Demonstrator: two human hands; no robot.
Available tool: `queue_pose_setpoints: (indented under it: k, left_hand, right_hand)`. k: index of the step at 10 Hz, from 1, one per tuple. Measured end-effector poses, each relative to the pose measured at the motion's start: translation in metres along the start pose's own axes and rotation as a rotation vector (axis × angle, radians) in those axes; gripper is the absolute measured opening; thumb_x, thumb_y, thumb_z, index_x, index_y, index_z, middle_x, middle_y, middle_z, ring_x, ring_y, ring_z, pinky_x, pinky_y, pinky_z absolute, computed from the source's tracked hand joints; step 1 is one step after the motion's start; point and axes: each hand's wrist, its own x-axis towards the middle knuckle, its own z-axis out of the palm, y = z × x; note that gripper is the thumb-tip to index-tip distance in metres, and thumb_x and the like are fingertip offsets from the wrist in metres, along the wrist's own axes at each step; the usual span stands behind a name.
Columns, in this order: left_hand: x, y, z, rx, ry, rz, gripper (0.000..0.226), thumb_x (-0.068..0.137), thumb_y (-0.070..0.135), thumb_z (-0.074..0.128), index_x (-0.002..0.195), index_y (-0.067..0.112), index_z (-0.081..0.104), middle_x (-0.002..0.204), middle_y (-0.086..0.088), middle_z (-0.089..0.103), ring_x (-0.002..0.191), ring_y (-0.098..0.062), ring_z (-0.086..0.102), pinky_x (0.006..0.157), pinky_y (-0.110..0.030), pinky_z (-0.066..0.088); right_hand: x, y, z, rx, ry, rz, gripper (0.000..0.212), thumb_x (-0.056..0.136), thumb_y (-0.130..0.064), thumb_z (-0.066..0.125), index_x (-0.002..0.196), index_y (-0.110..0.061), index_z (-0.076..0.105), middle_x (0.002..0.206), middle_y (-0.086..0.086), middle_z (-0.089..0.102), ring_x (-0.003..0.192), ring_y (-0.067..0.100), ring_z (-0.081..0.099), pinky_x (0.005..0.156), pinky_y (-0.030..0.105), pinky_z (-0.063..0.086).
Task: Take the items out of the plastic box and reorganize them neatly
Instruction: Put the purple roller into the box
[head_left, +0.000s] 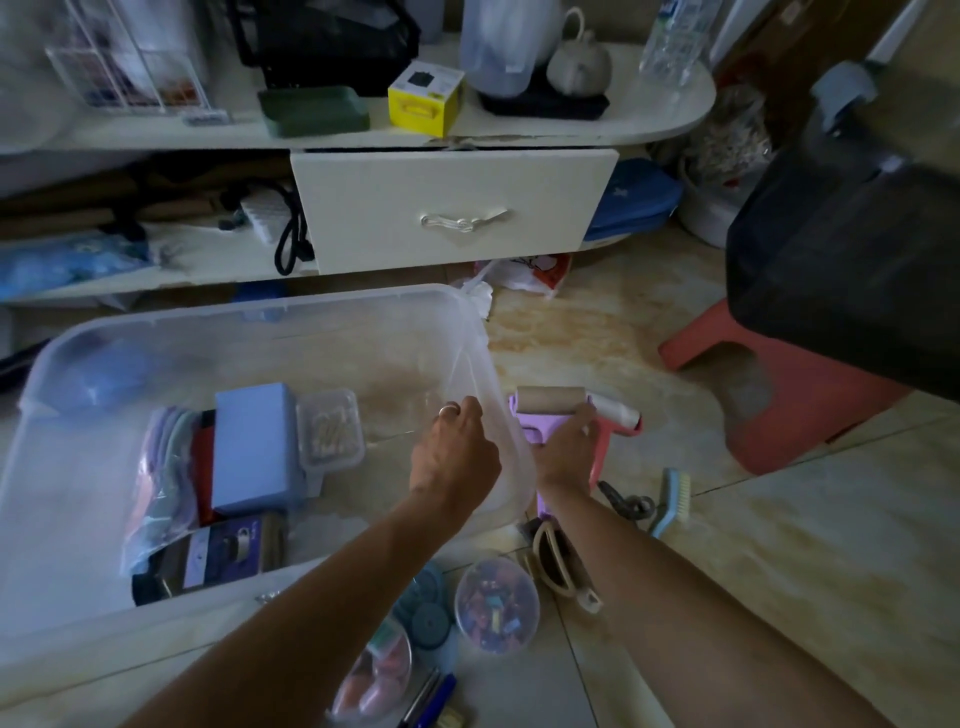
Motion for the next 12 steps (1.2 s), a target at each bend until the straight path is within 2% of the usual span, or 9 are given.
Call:
queue_pose_setpoints:
  k: [1, 3, 5, 6, 7, 8, 9, 11, 12]
  left_hand:
    - [0.0, -0.001, 0.0, -0.003, -0.009, -0.003, 0.038, 0.085, 0.008, 0.048, 0.122, 0.014, 0.051, 0.116, -0.007, 0.057, 0.095, -0.023, 0.059, 0.075, -0.034, 0.052]
    - [0.0, -0.008, -0.001, 0.023, -0.022, -0.006, 0.036, 0.086, 0.01, 0.049, 0.121, 0.013, 0.052, 0.115, -0.007, 0.058, 0.093, -0.023, 0.06, 0.072, -0.032, 0.05]
    - [0.003, -0.022, -0.004, 0.031, -0.077, -0.006, 0.034, 0.083, 0.011, 0.049, 0.117, 0.013, 0.056, 0.111, -0.008, 0.06, 0.09, -0.025, 0.062, 0.077, -0.04, 0.056]
    - [0.004, -0.028, -0.006, 0.022, -0.108, -0.013, 0.034, 0.083, 0.011, 0.049, 0.115, 0.014, 0.058, 0.109, -0.01, 0.062, 0.091, -0.027, 0.062, 0.079, -0.041, 0.056]
    - [0.004, -0.028, -0.01, -0.022, -0.117, -0.025, 0.034, 0.083, 0.013, 0.049, 0.115, 0.015, 0.06, 0.11, -0.009, 0.063, 0.093, -0.028, 0.063, 0.081, -0.039, 0.055]
    - [0.006, -0.03, -0.014, -0.083, -0.115, -0.03, 0.034, 0.082, 0.012, 0.048, 0.113, 0.015, 0.062, 0.11, -0.009, 0.064, 0.094, -0.027, 0.063, 0.082, -0.037, 0.055]
    - [0.005, -0.033, -0.023, -0.086, -0.094, -0.054, 0.033, 0.083, 0.009, 0.049, 0.112, 0.013, 0.063, 0.112, -0.01, 0.065, 0.099, -0.028, 0.062, 0.082, -0.032, 0.05]
    - [0.006, -0.06, -0.048, -0.039, -0.129, -0.191, 0.035, 0.081, 0.011, 0.048, 0.115, 0.007, 0.059, 0.12, -0.016, 0.061, 0.11, -0.035, 0.059, 0.092, -0.038, 0.049]
    - [0.007, -0.082, -0.066, -0.022, -0.11, -0.279, 0.035, 0.083, 0.011, 0.05, 0.116, 0.004, 0.056, 0.122, -0.02, 0.06, 0.115, -0.038, 0.057, 0.093, -0.038, 0.047]
  right_hand:
    - [0.004, 0.0, 0.003, -0.029, -0.02, 0.051, 0.076, 0.094, -0.015, 0.063, 0.152, 0.002, 0.018, 0.131, 0.02, 0.055, 0.113, 0.034, 0.06, 0.094, 0.038, 0.052]
    - [-0.003, 0.011, 0.01, 0.002, -0.028, 0.014, 0.05, 0.103, -0.019, 0.027, 0.149, -0.001, 0.024, 0.143, 0.03, 0.039, 0.128, 0.046, 0.042, 0.106, 0.052, 0.034]
    - [0.001, 0.006, 0.007, -0.073, -0.051, 0.048, 0.051, 0.104, -0.021, 0.038, 0.149, 0.0, 0.028, 0.131, 0.022, 0.053, 0.119, 0.04, 0.055, 0.1, 0.045, 0.047]
    - [0.007, 0.011, 0.011, -0.154, -0.039, 0.019, 0.056, 0.093, -0.028, 0.058, 0.14, -0.006, 0.037, 0.124, 0.014, 0.059, 0.106, 0.031, 0.062, 0.088, 0.041, 0.054]
    - [0.019, 0.018, 0.005, -0.196, -0.004, -0.032, 0.057, 0.084, -0.03, 0.064, 0.131, -0.009, 0.04, 0.12, 0.014, 0.062, 0.104, 0.035, 0.065, 0.083, 0.046, 0.057]
    - [0.008, -0.022, -0.038, -0.244, 0.029, -0.086, 0.042, 0.091, -0.015, 0.062, 0.126, -0.008, 0.039, 0.11, 0.02, 0.065, 0.102, 0.041, 0.064, 0.077, 0.041, 0.05]
    - [0.004, -0.059, -0.071, -0.252, 0.121, -0.191, 0.053, 0.091, -0.012, 0.067, 0.134, -0.009, 0.038, 0.111, 0.022, 0.065, 0.102, 0.042, 0.064, 0.08, 0.042, 0.049]
    - [-0.043, -0.134, -0.062, -0.211, 0.238, -0.554, 0.05, 0.093, -0.013, 0.064, 0.136, -0.008, 0.04, 0.1, 0.016, 0.069, 0.086, 0.036, 0.068, 0.064, 0.032, 0.041]
    - [-0.081, -0.156, -0.03, -0.122, 0.159, -0.673, 0.046, 0.091, -0.014, 0.067, 0.13, -0.008, 0.043, 0.101, 0.012, 0.07, 0.084, 0.032, 0.07, 0.065, 0.036, 0.051]
